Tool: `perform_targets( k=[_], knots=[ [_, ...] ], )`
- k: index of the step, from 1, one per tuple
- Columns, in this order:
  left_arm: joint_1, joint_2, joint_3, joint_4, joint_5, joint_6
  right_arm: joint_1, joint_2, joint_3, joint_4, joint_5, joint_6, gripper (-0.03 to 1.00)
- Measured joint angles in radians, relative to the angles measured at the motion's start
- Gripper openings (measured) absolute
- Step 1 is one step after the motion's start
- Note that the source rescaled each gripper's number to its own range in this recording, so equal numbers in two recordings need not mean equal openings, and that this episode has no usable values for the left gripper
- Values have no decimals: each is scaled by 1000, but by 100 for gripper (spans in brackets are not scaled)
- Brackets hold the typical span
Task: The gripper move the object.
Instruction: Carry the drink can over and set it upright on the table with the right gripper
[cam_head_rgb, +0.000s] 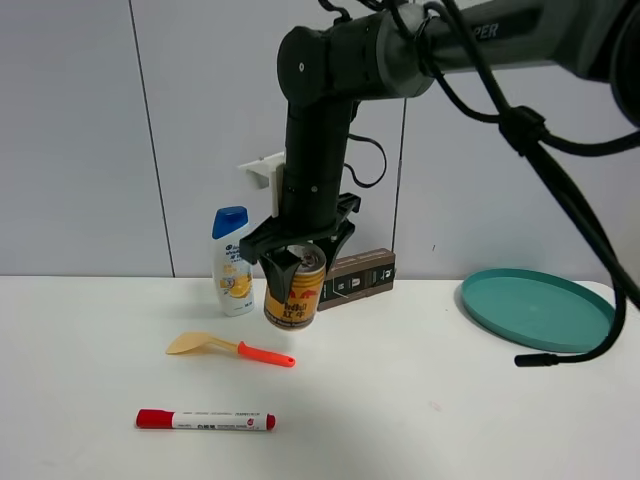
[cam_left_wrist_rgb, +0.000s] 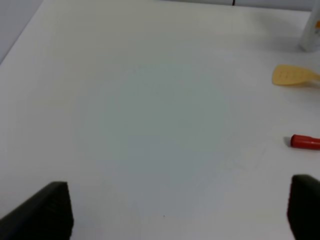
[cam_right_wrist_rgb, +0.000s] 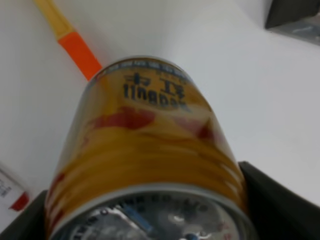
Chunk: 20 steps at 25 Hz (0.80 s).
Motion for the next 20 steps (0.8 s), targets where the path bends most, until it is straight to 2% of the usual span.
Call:
perform_targets(
  k=[10,20],
  knots=[
    [0,0,0,0,0,0,0,54,-6,-87,-1,11,0],
    [0,0,0,0,0,0,-1,111,-9,-91,-2,64,0]
  ],
)
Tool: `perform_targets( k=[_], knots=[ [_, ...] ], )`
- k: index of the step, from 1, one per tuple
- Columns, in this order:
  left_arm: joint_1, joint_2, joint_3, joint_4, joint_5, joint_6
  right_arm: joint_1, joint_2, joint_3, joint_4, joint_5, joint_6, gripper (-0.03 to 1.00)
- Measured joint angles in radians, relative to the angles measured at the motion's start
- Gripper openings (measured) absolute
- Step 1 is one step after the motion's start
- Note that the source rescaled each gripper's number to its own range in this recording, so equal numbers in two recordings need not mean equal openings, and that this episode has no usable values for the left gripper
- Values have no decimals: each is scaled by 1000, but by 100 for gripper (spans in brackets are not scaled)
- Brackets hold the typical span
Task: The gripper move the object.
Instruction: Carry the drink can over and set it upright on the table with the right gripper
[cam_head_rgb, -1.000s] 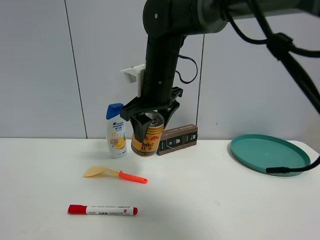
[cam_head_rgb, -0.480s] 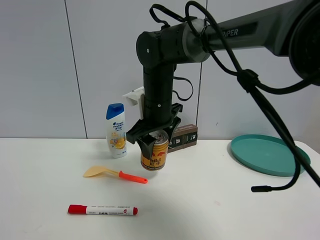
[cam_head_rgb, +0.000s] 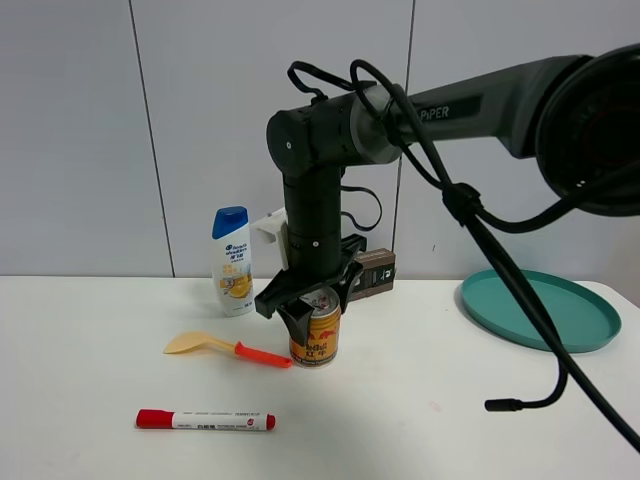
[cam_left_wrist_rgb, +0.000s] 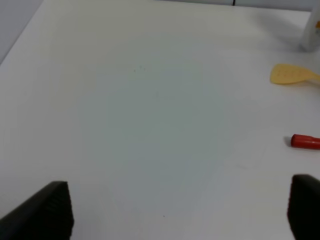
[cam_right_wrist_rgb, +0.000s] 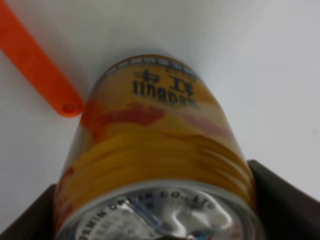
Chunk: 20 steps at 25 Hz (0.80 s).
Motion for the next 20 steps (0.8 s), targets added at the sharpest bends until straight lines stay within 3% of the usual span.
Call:
perform_targets(
  k=[9,20],
  knots=[
    [0,0,0,0,0,0,-64,0,0,0,0,32,0],
    [0,0,0,0,0,0,-66,0,0,53,-1,32,0]
  ],
)
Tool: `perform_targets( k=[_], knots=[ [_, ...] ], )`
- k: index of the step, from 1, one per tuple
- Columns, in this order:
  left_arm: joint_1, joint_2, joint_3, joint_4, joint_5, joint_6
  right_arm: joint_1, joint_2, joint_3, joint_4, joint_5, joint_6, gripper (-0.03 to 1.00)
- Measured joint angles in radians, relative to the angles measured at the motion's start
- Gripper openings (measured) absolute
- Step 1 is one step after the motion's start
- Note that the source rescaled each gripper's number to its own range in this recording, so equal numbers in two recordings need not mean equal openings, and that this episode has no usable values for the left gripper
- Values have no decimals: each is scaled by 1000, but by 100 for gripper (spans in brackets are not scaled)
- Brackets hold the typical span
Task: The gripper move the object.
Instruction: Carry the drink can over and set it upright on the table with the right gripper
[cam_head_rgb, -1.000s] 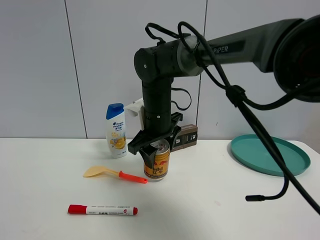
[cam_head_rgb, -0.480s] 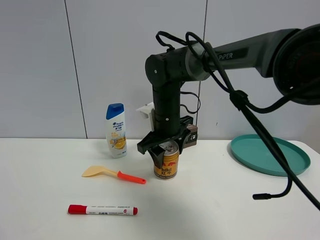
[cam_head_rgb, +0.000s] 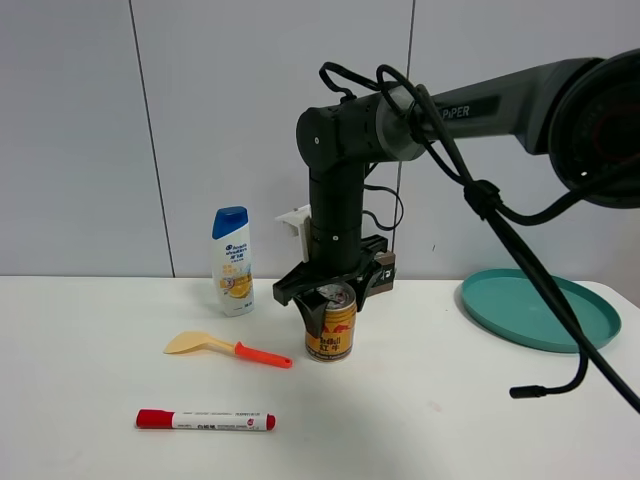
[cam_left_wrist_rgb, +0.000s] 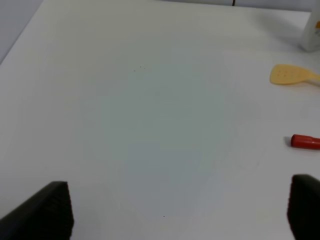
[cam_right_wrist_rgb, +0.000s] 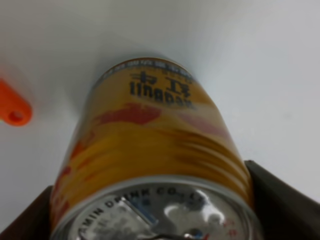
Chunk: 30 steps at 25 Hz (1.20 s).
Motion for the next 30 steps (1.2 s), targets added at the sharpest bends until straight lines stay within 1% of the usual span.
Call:
perform_targets(
  k=[8,14,19,22,24,30],
  knots=[
    [0,0,0,0,0,0,0,0,0,-3,-16,-3,0],
    [0,0,0,0,0,0,0,0,0,-44,-33,-3,0],
    [0,0,0,0,0,0,0,0,0,-53,-54,-4,0],
    [0,0,0,0,0,0,0,-1,-1,-56,-74,-4,7],
    [0,0,0,0,0,0,0,-3,-2,-60,-88,-4,9],
    [0,0,0,0,0,0,1,-3,-3,-60,-106,-4,10]
  ],
)
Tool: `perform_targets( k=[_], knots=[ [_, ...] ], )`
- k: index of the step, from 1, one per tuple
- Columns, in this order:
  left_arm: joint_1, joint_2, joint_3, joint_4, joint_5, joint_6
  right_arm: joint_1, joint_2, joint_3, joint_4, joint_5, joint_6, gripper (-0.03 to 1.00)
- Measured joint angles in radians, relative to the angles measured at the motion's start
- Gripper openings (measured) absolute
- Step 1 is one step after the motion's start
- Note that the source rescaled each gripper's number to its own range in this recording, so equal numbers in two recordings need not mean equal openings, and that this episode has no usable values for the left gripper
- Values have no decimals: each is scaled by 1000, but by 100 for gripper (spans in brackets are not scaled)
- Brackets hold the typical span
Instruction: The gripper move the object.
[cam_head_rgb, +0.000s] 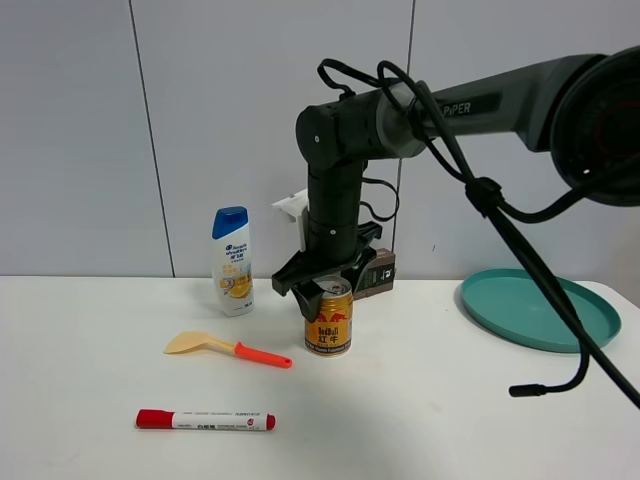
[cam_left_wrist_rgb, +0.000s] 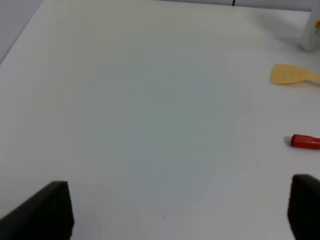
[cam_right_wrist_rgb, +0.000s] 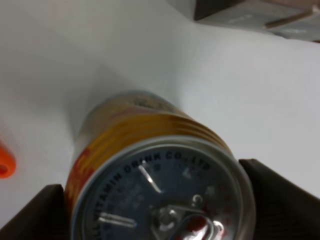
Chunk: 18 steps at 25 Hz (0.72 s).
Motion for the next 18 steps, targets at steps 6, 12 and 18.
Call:
perform_targets(
  k=[6,12,18],
  knots=[
    [0,0,0,0,0,0,3,-21,-8,8,8,1,10],
    [0,0,0,0,0,0,33,-119,-8,10,28,1,10],
    [0,0,0,0,0,0,59,-224,-8,3,37,1,38]
  ],
)
